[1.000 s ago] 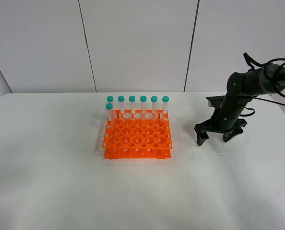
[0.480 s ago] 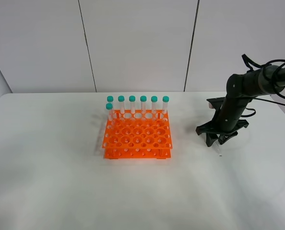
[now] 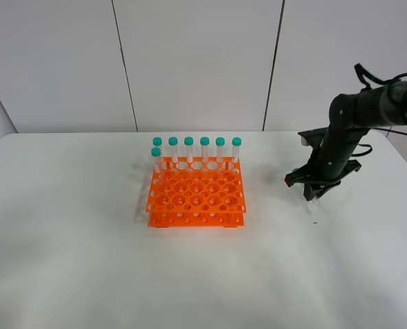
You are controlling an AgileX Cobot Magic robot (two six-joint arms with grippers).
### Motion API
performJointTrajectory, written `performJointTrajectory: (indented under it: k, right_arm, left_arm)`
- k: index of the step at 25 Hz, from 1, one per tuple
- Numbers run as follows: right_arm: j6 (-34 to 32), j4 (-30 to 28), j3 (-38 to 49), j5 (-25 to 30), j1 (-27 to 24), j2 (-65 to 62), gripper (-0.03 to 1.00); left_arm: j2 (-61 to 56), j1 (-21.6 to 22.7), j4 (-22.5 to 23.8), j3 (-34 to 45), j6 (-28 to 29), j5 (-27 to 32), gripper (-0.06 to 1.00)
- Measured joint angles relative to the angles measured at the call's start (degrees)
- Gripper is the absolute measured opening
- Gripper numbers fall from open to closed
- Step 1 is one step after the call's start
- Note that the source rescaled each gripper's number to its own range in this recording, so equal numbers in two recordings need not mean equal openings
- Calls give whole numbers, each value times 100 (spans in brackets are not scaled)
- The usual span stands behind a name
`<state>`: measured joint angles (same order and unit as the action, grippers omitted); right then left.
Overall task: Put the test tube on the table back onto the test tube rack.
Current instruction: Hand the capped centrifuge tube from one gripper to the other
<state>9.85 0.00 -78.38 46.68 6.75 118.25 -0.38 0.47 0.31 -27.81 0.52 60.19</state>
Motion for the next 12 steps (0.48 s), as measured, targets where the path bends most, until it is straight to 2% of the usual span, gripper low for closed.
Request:
performJointTrajectory:
  k: [7,12]
  right_arm:
    - [20,0,0,701,0,-1632,0]
    - [20,0,520,798,0,-2725,0]
  left_arm:
    - [0,0,0,0,0,0,98]
    - [0,0,0,0,0,0,98]
